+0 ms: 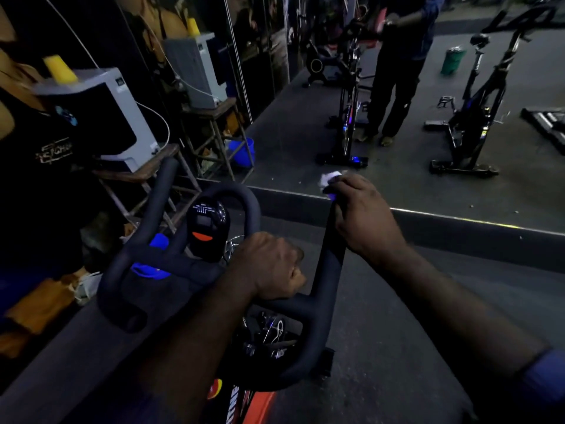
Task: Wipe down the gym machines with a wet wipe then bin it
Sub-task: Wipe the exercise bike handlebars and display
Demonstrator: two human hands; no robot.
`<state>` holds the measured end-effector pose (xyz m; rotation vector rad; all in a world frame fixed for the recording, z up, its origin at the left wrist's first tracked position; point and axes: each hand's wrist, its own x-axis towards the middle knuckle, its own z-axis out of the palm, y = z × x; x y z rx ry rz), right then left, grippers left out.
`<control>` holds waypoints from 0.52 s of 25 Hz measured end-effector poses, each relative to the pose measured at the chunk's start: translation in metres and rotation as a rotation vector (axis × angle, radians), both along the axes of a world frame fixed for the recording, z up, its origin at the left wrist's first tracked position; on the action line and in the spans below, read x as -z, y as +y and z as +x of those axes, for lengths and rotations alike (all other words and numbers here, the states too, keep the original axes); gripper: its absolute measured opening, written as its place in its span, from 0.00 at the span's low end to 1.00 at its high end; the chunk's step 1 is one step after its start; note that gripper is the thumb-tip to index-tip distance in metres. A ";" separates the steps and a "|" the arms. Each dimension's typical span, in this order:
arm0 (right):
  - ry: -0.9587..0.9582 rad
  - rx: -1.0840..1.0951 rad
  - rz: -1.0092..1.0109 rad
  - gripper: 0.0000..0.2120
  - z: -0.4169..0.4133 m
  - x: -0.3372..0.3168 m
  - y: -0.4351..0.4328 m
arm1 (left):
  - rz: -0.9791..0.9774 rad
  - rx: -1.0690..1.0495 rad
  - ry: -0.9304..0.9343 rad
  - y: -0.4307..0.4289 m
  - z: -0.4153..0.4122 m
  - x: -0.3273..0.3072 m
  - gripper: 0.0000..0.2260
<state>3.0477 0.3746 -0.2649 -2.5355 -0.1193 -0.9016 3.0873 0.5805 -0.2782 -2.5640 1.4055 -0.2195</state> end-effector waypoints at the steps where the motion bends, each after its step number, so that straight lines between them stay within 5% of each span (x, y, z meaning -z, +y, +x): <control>1: 0.136 -0.025 -0.153 0.22 0.015 -0.013 -0.005 | -0.008 0.003 -0.004 0.000 -0.001 0.000 0.15; 3: 0.461 -0.008 -0.176 0.21 0.047 -0.035 -0.015 | -0.023 -0.002 -0.011 0.000 -0.001 -0.003 0.14; 4: 0.579 0.007 -0.008 0.18 0.057 -0.039 -0.020 | -0.028 -0.003 -0.015 0.000 -0.001 -0.004 0.14; 7: 0.473 -0.096 1.149 0.11 0.055 -0.016 -0.027 | -0.032 -0.012 -0.013 0.000 -0.001 -0.003 0.14; 9: 0.154 -0.128 1.602 0.11 0.043 0.011 -0.004 | -0.049 -0.010 0.024 0.001 0.002 -0.002 0.13; 11: -0.101 0.047 1.638 0.13 0.030 0.024 0.017 | -0.059 -0.001 0.069 0.001 0.006 0.000 0.11; 13: -0.202 0.190 1.410 0.14 0.009 0.037 0.028 | -0.062 0.003 0.083 0.001 0.009 0.002 0.12</control>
